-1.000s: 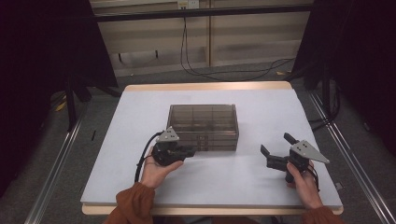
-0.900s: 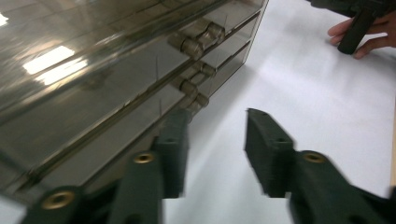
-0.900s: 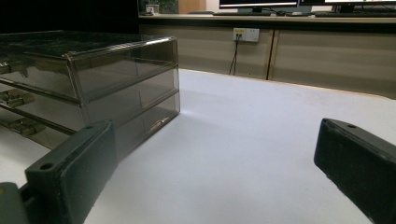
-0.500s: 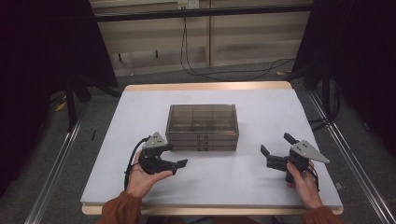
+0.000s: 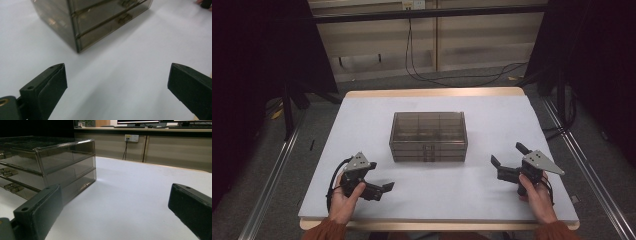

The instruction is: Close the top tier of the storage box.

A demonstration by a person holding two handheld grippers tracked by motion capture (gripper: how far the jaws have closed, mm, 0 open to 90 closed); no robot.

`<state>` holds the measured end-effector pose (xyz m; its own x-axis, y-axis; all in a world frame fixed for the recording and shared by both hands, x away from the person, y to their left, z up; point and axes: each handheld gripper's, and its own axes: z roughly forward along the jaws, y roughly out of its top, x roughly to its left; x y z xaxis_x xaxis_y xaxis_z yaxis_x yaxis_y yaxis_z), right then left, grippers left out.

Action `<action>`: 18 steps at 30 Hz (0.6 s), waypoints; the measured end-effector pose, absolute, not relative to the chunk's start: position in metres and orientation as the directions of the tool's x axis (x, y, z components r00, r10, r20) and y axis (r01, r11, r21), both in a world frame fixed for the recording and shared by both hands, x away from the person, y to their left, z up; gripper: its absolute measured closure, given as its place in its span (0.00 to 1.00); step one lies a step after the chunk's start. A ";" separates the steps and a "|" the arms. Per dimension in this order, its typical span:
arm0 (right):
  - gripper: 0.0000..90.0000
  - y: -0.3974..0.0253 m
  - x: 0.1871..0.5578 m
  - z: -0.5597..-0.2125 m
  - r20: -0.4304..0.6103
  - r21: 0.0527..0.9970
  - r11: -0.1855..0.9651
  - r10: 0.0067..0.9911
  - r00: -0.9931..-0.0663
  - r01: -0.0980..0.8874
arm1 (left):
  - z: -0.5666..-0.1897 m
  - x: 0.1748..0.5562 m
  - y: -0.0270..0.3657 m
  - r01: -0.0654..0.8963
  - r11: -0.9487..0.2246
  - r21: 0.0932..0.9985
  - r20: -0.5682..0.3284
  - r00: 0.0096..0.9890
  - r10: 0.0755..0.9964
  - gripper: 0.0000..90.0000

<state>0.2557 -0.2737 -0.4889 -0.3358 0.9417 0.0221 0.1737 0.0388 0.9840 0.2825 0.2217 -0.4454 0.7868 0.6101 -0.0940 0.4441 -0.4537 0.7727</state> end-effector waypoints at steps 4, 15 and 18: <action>0.00 -0.274 0.256 -0.489 0.031 0.984 0.032 0.939 -0.342 0.177 | -0.449 0.282 0.236 0.477 -0.427 0.768 -0.089 0.740 0.667 0.04; 0.00 -0.274 0.256 -0.489 0.029 0.984 0.033 0.940 -0.339 0.177 | -0.455 0.287 0.276 0.484 -0.317 0.816 -0.084 0.641 0.763 0.05; 0.00 -0.274 0.256 -0.489 0.032 0.983 0.031 0.941 -0.337 0.179 | -0.461 0.289 0.282 0.511 -0.280 0.813 -0.111 0.608 0.786 0.04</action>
